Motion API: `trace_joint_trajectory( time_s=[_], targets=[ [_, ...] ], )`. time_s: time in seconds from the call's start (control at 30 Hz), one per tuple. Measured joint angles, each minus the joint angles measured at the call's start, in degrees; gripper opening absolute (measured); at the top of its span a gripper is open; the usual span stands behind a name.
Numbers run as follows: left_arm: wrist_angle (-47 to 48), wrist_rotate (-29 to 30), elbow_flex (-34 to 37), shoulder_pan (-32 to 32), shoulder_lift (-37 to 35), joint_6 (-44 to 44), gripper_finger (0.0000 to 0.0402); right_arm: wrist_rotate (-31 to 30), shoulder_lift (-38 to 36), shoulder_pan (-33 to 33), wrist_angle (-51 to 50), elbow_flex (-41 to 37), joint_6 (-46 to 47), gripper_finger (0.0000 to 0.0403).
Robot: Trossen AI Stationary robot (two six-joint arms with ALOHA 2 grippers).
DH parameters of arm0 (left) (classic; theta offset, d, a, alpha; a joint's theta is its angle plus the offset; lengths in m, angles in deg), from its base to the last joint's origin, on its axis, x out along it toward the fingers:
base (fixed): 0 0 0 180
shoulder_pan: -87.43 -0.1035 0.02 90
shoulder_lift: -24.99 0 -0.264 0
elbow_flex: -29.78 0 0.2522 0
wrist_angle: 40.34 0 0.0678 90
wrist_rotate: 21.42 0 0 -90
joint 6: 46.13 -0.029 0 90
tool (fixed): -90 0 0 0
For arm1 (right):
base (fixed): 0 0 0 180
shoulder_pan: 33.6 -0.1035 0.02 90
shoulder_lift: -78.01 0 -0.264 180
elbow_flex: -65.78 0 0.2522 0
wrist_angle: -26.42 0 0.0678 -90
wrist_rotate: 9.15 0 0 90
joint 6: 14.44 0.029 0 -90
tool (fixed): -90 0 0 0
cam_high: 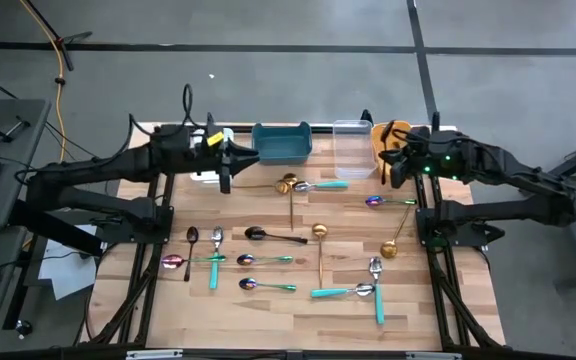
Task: Sort silverware by color (type)
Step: Put the black spoon into the yellow bin
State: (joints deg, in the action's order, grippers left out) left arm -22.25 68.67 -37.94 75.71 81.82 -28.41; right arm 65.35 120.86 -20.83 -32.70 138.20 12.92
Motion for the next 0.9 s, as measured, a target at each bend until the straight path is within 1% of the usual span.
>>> trace_joint_trajectory(
  time_s=[0.13,0.23,0.37,0.43,0.53,0.63,0.7,0.8,0.9],
  targets=[
    [-7.14,0.24,6.43,0.20,-1.57,3.91,0.0075,-1.04,-1.00,0.00,-1.80,0.00,1.27,0.0007],
    [-11.61,0.00,9.88,-0.21,-3.35,4.68,0.0069,-1.06,-0.82,0.00,-2.40,0.00,2.12,0.0007],
    [-11.95,-1.08,10.32,-1.38,-6.19,4.65,0.0063,-1.88,0.17,0.00,-2.80,0.00,2.62,0.0007],
    [-11.80,-1.08,10.32,-1.91,-7.31,4.41,0.0060,-3.21,1.00,0.00,-2.81,0.00,3.71,0.0007],
    [-11.88,-1.08,10.32,-2.52,-8.68,1.80,0.0060,-5.35,3.14,1.12,-2.21,0.25,3.31,0.0007],
    [-11.98,-1.08,10.32,-2.57,-9.64,-1.34,0.0060,-5.51,6.55,4.82,-2.90,2.18,1.30,0.0007],
    [-11.97,-1.05,10.32,-2.56,-10.30,-1.78,0.0060,-5.56,9.12,7.95,-4.70,3.94,-0.82,0.0007],
    [-12.02,-1.01,10.32,-2.54,-10.97,-1.81,0.0060,-5.65,13.24,13.68,-7.72,5.99,-4.68,0.0007],
    [-11.99,-0.99,10.32,-2.54,-11.26,-1.81,0.0060,-6.16,17.24,19.93,-9.97,6.22,-8.19,0.0007]
  ],
)
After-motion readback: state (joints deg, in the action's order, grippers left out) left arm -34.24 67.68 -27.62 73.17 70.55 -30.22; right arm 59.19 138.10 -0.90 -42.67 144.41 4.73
